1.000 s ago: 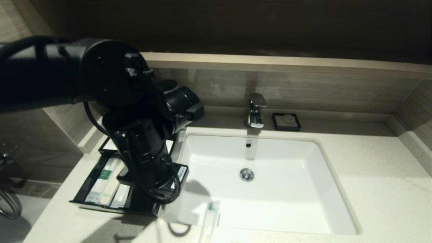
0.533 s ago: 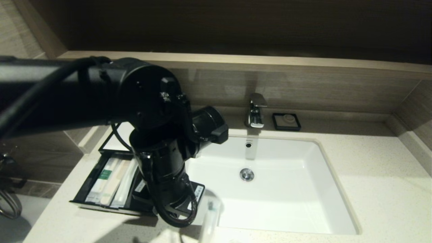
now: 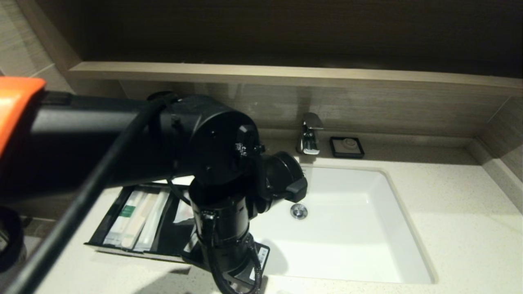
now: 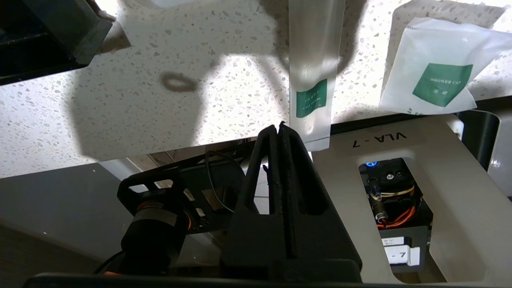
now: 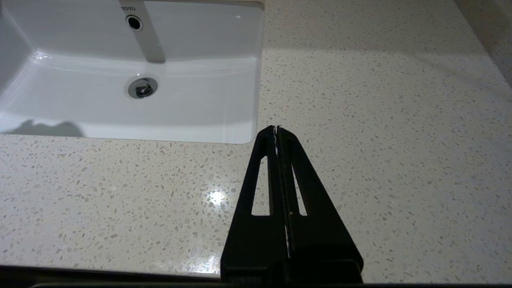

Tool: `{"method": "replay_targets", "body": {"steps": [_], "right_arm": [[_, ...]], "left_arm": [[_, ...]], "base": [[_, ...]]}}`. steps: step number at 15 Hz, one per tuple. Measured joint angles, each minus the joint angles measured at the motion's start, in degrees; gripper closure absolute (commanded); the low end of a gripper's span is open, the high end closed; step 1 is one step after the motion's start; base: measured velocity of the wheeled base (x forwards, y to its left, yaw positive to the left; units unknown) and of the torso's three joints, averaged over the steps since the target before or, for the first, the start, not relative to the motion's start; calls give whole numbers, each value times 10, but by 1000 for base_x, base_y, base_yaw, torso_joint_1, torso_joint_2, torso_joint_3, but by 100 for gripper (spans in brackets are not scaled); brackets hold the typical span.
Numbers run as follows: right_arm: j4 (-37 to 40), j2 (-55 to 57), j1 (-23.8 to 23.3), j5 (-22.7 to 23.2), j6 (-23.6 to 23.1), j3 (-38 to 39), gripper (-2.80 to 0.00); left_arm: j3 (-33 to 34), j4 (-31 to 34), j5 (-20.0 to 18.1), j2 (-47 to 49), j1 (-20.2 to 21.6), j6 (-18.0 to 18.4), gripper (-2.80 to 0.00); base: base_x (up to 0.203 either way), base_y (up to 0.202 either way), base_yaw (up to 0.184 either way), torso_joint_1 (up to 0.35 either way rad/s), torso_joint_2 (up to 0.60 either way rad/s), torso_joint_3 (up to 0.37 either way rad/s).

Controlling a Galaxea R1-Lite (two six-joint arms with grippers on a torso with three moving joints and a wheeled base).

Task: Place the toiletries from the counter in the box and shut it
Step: Pick up the bathroom toiletry

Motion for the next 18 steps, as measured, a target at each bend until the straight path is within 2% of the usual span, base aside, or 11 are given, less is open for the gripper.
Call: {"method": "replay_targets", "body": {"steps": [15, 16, 18], "right_arm": [[0, 0, 0, 0, 0, 0, 0], [0, 0, 0, 0, 0, 0, 0], [0, 0, 0, 0, 0, 0, 0]], "left_arm": [[-55, -3, 5, 77, 2, 5, 0], [-55, -3, 4, 78, 3, 4, -280], [-56, -3, 4, 79, 4, 3, -280]], "base": [[0, 0, 0, 0, 0, 0], [0, 0, 0, 0, 0, 0], [0, 0, 0, 0, 0, 0]]}}
